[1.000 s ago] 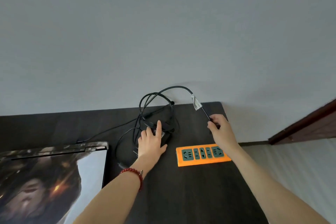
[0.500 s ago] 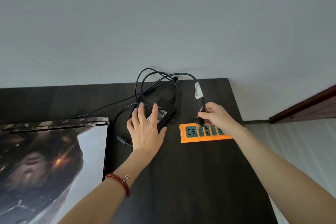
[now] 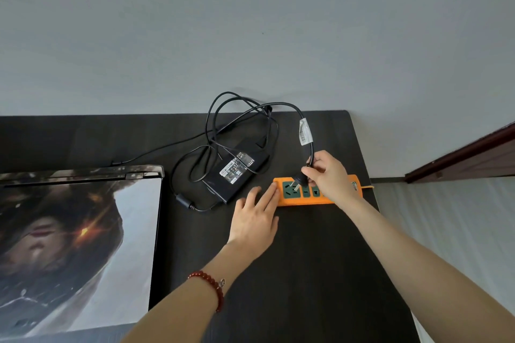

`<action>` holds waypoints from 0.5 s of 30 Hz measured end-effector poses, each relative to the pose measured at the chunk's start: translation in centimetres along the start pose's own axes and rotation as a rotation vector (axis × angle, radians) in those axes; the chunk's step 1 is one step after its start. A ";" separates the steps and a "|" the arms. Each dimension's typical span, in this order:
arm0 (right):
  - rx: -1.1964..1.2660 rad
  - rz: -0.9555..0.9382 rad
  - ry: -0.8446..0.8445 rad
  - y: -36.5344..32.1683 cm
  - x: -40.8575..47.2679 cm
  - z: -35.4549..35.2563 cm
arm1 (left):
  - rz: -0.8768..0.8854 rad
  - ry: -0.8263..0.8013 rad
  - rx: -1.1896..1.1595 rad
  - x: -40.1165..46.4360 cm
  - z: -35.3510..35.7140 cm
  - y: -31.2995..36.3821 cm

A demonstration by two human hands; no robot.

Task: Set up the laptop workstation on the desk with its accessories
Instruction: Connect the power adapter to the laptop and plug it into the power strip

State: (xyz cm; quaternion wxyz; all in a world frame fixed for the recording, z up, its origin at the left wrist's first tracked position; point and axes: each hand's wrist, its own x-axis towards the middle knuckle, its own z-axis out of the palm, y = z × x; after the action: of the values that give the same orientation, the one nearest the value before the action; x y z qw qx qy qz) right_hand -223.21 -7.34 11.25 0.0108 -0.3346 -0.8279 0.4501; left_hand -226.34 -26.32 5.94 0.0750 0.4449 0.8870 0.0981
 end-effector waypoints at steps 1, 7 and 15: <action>-0.029 -0.032 0.033 -0.2 -0.3 0.2 | 0.002 0.003 -0.005 0.0 0.0 -0.1; -0.207 -0.164 0.089 -0.5 -2.5 2.4 | -0.011 -0.091 -0.084 -0.2 -0.5 -0.1; -0.177 -0.230 0.127 1.0 -3.9 4.7 | -0.150 -0.175 0.025 -3.4 1.3 -1.1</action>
State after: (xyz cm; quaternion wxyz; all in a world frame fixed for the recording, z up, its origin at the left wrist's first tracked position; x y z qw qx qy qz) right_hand -221.17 -12.70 8.82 0.0852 -0.2650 -0.8948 0.3491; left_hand -224.89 -29.50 4.59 0.1537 0.3848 0.9091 0.0421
